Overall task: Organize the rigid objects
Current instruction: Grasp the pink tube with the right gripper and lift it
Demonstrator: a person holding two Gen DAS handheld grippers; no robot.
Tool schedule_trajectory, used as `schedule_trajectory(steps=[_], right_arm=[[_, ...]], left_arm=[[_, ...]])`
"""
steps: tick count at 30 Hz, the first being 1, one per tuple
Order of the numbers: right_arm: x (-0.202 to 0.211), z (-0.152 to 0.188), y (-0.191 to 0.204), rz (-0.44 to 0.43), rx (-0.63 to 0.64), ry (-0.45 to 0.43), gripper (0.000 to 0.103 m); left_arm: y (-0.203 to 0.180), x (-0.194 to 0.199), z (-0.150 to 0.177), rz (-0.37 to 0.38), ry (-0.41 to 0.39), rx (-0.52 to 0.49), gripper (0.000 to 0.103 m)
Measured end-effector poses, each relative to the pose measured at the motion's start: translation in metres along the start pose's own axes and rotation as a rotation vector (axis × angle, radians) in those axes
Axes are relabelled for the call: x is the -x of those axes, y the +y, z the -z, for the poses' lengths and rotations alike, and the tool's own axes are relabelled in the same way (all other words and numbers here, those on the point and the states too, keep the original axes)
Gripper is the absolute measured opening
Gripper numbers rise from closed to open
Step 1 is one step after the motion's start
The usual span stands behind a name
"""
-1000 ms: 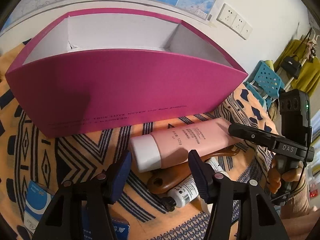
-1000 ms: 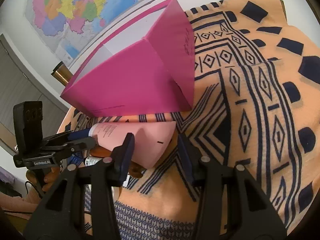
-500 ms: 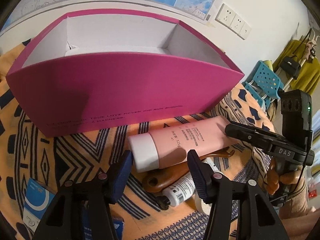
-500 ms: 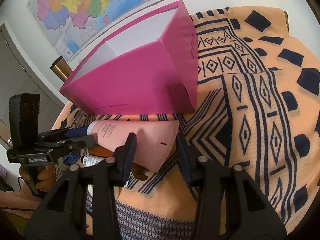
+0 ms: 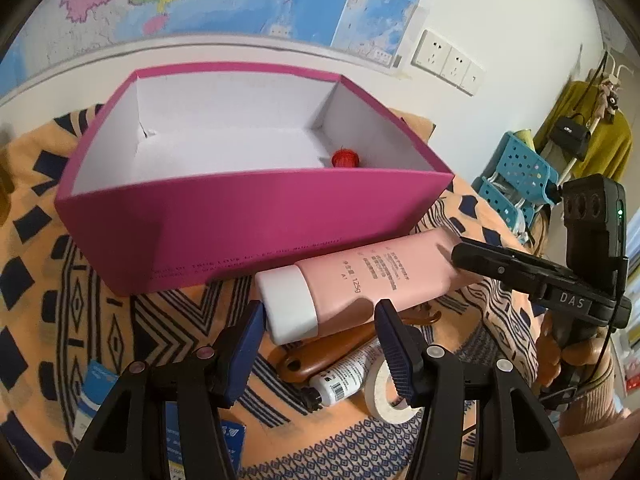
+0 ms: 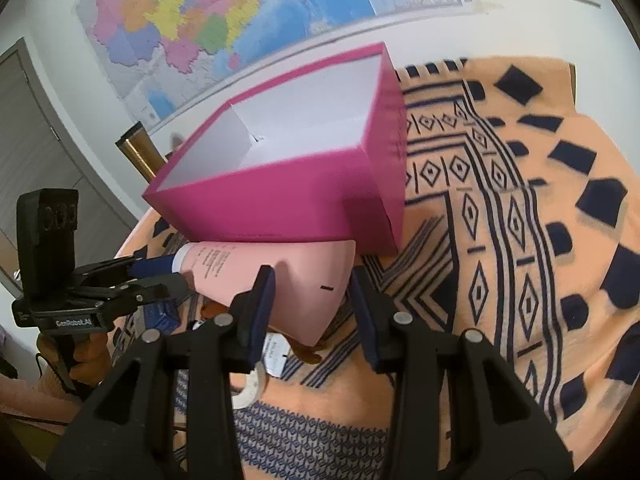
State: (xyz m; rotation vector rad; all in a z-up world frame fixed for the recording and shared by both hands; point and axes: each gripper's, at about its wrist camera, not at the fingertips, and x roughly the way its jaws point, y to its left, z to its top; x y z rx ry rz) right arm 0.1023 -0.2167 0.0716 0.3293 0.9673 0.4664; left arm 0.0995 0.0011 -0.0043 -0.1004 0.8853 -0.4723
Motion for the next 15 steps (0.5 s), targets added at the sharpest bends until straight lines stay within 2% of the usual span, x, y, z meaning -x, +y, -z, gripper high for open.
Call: schedule_trajectory(steps=[15], right_arm=[[0.024, -0.019, 0.026, -0.016, 0.084, -0.071, 0.042]], left_arm=[[-0.011, 0.044, -0.015, -0.008, -0.126, -0.039, 0.057]])
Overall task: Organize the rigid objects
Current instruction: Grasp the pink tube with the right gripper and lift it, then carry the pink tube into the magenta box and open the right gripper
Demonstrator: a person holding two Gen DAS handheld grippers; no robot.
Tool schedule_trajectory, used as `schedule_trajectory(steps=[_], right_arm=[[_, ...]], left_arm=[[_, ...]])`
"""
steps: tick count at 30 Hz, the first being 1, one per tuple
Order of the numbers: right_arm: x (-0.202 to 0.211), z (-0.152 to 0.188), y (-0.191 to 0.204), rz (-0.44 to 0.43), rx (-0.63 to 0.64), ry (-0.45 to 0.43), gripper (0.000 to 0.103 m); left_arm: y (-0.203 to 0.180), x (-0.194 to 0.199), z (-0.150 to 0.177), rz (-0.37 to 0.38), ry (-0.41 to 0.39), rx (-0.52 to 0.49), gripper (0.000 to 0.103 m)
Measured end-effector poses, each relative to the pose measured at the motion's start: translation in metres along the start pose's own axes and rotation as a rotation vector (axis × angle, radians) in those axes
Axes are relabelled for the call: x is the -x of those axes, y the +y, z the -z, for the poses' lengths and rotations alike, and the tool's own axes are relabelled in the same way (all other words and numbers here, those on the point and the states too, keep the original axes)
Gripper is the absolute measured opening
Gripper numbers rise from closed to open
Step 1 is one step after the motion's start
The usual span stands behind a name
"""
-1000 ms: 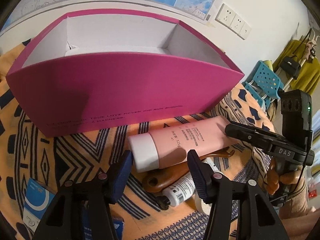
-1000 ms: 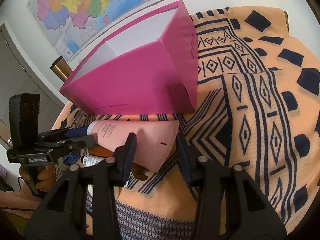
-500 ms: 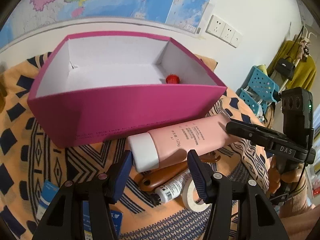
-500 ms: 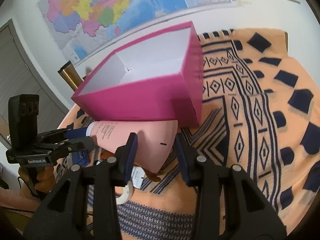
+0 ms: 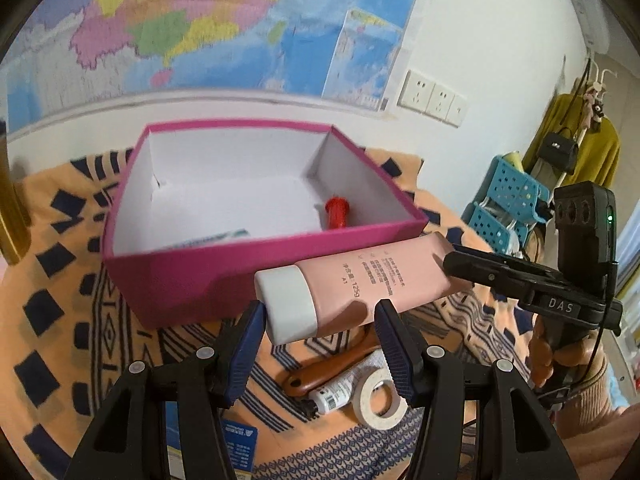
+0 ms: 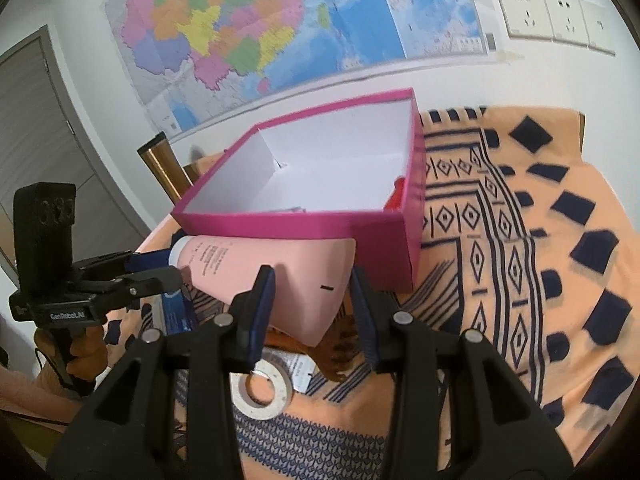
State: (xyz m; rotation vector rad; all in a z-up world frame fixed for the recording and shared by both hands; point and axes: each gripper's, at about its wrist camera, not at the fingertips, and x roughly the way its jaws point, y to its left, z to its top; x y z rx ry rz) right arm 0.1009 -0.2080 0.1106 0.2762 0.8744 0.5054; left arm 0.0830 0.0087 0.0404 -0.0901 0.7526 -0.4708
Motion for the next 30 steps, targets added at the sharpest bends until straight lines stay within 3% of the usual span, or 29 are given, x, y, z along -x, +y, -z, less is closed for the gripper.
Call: schedule_trajectory(steps=[13, 30], right_arm=[[0.006, -0.03, 0.012, 0.0, 0.063, -0.066, 0.042], [-0.01, -0.062, -0.005, 0.009, 0.063, -0.084, 0.042]], left_arm=[[-0.001, 0.008, -0.024, -0.034, -0.069, -0.027, 0.059], [0.004, -0.018, -0.051, -0.065, -0.051, -0.03, 0.059]])
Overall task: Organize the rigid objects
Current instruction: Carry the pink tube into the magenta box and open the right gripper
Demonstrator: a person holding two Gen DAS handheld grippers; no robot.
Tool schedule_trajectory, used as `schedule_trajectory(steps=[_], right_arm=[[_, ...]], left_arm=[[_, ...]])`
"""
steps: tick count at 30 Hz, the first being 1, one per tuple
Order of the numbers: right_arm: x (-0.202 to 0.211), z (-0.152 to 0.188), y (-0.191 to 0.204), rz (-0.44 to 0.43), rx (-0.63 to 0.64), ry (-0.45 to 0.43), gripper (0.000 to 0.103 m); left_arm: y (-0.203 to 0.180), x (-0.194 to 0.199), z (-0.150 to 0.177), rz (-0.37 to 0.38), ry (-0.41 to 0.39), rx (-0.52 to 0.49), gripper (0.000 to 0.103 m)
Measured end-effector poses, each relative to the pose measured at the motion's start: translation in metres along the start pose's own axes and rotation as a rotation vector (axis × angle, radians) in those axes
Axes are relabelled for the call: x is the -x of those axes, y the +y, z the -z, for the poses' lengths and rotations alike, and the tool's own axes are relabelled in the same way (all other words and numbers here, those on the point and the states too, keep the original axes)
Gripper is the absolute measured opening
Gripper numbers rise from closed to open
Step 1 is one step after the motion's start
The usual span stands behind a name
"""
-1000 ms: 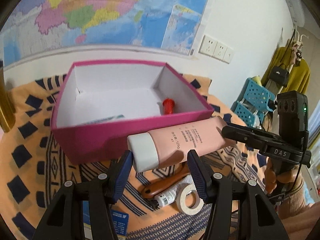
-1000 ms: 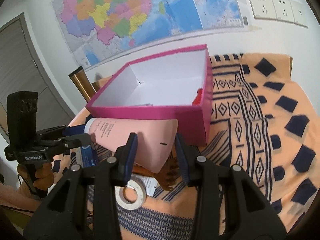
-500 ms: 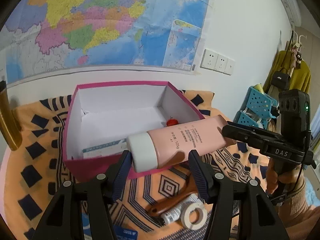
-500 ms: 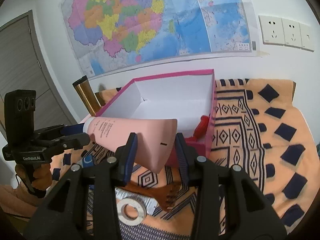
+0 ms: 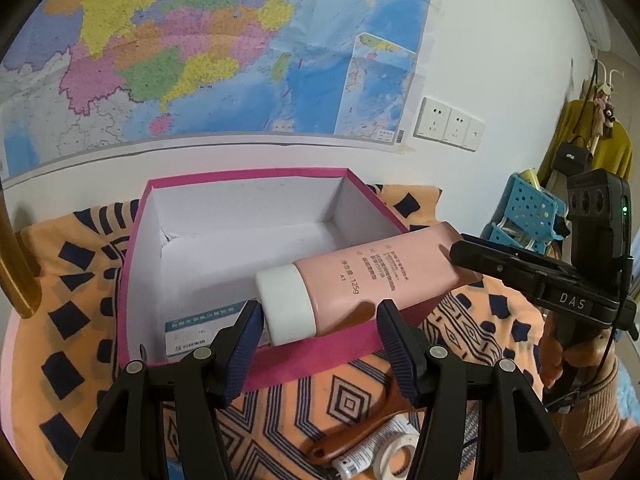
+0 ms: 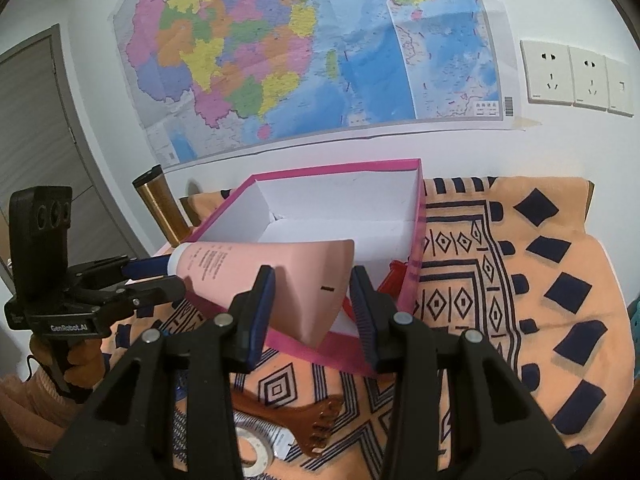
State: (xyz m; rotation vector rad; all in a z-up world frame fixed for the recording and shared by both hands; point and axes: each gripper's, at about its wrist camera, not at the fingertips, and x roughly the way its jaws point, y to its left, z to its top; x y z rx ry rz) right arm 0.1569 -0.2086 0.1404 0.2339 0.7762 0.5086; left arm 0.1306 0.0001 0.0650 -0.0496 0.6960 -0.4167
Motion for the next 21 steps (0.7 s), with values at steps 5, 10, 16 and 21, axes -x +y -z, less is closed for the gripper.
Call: schedule_trajectory(steps=[5, 10, 16, 21], right_arm=[[-0.008, -0.005, -0.005, 0.008, 0.0, 0.006, 0.042], [-0.016, -0.007, -0.009, 0.02, 0.0, 0.02, 0.042], [-0.026, -0.009, -0.016, 0.03, -0.007, 0.041, 0.042], [-0.034, -0.008, -0.019, 0.042, -0.007, 0.059, 0.042]], left_arm=[[0.002, -0.01, -0.003, -0.005, 0.017, 0.007, 0.059], [0.006, -0.022, -0.004, -0.004, 0.041, 0.023, 0.059], [0.013, -0.032, -0.006, 0.021, 0.063, 0.052, 0.059], [0.016, -0.04, -0.008, 0.014, 0.075, 0.06, 0.059]])
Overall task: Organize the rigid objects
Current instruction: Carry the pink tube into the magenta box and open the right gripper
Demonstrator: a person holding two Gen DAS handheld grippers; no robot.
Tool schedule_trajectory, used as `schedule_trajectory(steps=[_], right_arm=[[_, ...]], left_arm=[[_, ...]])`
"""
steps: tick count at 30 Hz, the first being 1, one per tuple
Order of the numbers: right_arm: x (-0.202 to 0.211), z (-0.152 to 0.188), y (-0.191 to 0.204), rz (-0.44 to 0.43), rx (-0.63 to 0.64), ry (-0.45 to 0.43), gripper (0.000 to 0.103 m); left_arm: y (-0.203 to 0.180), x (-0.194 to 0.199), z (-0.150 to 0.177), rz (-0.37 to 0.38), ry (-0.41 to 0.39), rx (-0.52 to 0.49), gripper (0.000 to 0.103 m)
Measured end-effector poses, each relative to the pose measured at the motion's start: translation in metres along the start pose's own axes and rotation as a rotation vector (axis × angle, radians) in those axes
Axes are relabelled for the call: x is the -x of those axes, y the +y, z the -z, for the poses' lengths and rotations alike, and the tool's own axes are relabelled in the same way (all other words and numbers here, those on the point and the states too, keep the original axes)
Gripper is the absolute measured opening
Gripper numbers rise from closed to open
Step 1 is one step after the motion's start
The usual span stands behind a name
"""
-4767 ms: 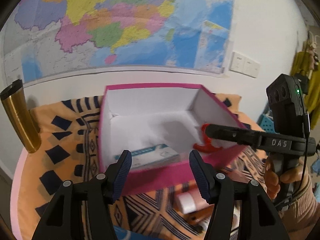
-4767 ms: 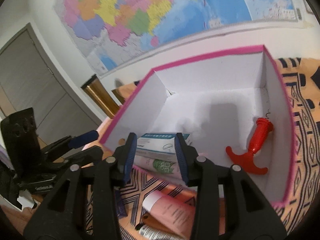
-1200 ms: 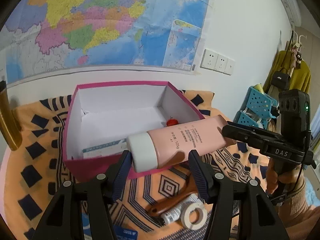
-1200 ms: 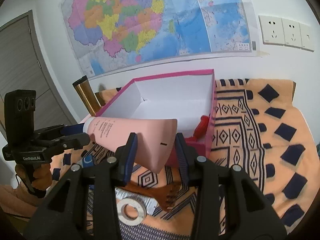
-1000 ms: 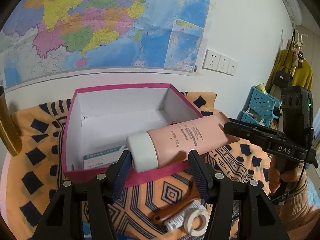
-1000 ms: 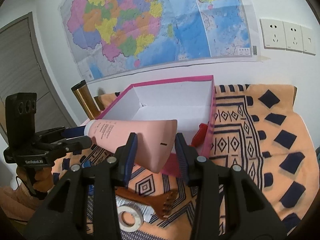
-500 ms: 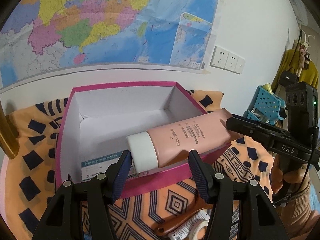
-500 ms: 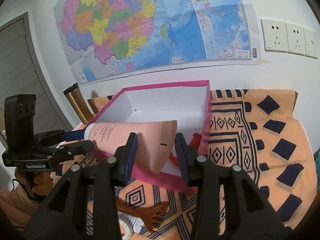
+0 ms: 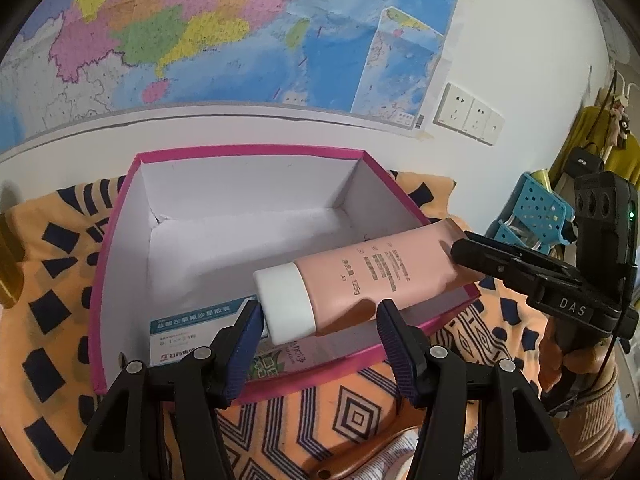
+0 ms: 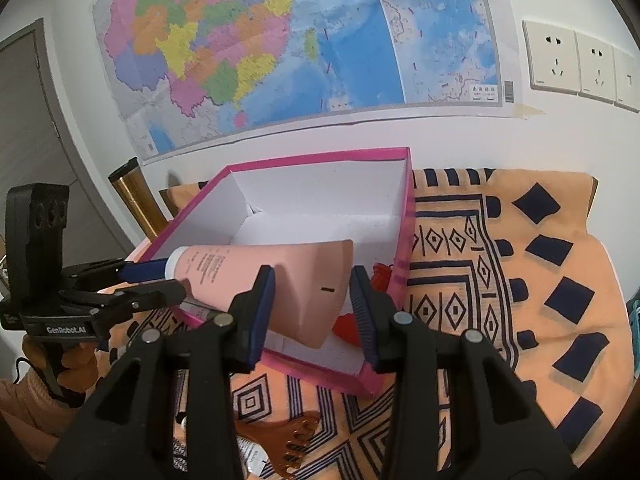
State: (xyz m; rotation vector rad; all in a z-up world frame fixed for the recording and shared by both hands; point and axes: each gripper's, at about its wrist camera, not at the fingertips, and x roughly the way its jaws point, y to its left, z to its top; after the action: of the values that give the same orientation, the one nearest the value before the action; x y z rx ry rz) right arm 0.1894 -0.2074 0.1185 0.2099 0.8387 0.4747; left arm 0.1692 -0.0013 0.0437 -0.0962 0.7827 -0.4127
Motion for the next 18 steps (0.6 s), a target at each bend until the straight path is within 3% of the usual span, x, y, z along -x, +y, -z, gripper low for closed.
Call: schedule_trajectory(steps=[18], right_arm=[[-0.021, 0.004, -0.001, 0.08, 0.04, 0.07, 0.042]], left_arm=[[0.008, -0.029, 0.001, -0.008, 0.07, 0.021, 0.059]])
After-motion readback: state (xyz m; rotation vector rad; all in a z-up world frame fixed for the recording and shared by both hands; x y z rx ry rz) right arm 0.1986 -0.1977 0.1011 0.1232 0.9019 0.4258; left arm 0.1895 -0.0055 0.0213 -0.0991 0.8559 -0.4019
